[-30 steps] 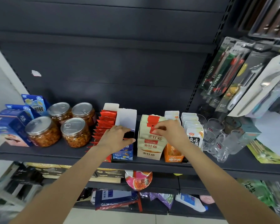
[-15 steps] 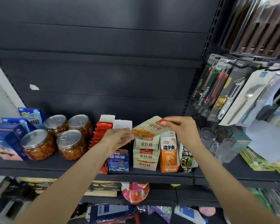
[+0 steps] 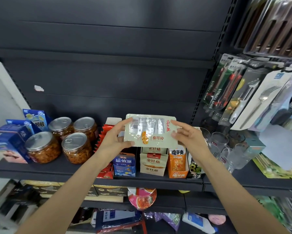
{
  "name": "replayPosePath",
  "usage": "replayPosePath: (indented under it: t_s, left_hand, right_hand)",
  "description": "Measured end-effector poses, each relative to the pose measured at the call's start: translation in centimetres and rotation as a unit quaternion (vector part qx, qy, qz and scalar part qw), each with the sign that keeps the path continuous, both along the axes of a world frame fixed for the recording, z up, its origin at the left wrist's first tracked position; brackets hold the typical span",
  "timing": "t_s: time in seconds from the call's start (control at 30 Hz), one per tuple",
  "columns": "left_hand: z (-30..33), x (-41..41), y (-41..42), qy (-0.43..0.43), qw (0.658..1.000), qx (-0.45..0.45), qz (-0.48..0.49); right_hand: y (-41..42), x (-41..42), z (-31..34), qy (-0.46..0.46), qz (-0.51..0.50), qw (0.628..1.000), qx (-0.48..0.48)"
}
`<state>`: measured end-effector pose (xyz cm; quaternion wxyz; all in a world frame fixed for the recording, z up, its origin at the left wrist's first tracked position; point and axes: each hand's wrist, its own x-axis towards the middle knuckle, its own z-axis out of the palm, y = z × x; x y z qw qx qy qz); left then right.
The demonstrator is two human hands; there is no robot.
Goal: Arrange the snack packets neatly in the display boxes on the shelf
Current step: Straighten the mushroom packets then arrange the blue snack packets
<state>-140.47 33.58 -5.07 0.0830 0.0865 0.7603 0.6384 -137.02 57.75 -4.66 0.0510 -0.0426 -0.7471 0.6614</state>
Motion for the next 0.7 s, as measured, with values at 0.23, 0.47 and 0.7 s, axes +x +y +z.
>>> replayPosePath:
  t_s: [0.23,0.47,0.7]
  left_hand:
    - [0.6,0.2,-0.7,0.029,0.999,-0.032,-0.011]
    - [-0.5,-0.4,-1.1,-0.143,0.977,0.151,-0.038]
    - [-1.8,-1.4,-0.3,-0.19,0.972,0.133,-0.024]
  right_hand:
    - [-0.4,-0.1,-0.1,0.013,-0.004,1.0,0.001]
    - [-0.4,-0.2,-0.3,0.045,-0.02,0.999,0.016]
    - [0.0,-0.3,-1.1,0.155,-0.103,0.964,0.19]
